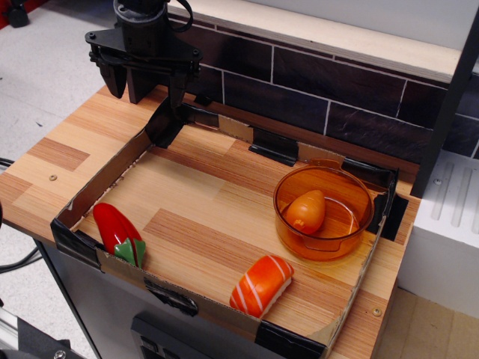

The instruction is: Take carrot out of pot

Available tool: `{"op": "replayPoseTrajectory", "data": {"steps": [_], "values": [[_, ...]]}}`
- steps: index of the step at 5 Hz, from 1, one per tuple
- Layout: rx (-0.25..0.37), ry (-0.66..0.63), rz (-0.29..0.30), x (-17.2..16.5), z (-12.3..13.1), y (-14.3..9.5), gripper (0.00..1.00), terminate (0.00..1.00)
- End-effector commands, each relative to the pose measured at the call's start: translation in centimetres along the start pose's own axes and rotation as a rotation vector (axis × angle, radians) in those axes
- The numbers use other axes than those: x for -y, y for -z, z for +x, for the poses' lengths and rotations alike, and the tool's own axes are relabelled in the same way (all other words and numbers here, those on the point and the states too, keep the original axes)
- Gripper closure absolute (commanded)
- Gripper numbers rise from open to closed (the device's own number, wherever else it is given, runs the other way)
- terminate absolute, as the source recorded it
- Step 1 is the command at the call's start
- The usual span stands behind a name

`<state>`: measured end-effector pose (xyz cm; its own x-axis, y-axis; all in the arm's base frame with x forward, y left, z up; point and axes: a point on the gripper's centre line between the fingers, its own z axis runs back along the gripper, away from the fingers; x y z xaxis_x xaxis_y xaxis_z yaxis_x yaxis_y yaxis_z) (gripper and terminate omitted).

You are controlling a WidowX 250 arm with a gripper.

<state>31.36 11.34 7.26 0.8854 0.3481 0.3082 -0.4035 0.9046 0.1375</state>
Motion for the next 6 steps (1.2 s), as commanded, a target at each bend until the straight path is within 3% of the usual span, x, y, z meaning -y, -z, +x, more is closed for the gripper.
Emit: {"op": "replayPoseTrajectory", "data": {"steps": [1,2,3,5,6], "values": [[0.000,0.000,0.000,0.0,0.0,0.0,0.00,0.00],[0.023,0.030,-0.052,1.6,-0.5,-2.0,0.00,0.00],[0.007,0.044,-0.081,3.2,-1.0,-3.4,0.00,0.00],[-0.111,0.134,-0.197,11.6,-4.2,-7.2,0.00,0.00],[-0.124,0.191,-0.216,15.2,-6.3,-7.8,0.00,0.00]]}}
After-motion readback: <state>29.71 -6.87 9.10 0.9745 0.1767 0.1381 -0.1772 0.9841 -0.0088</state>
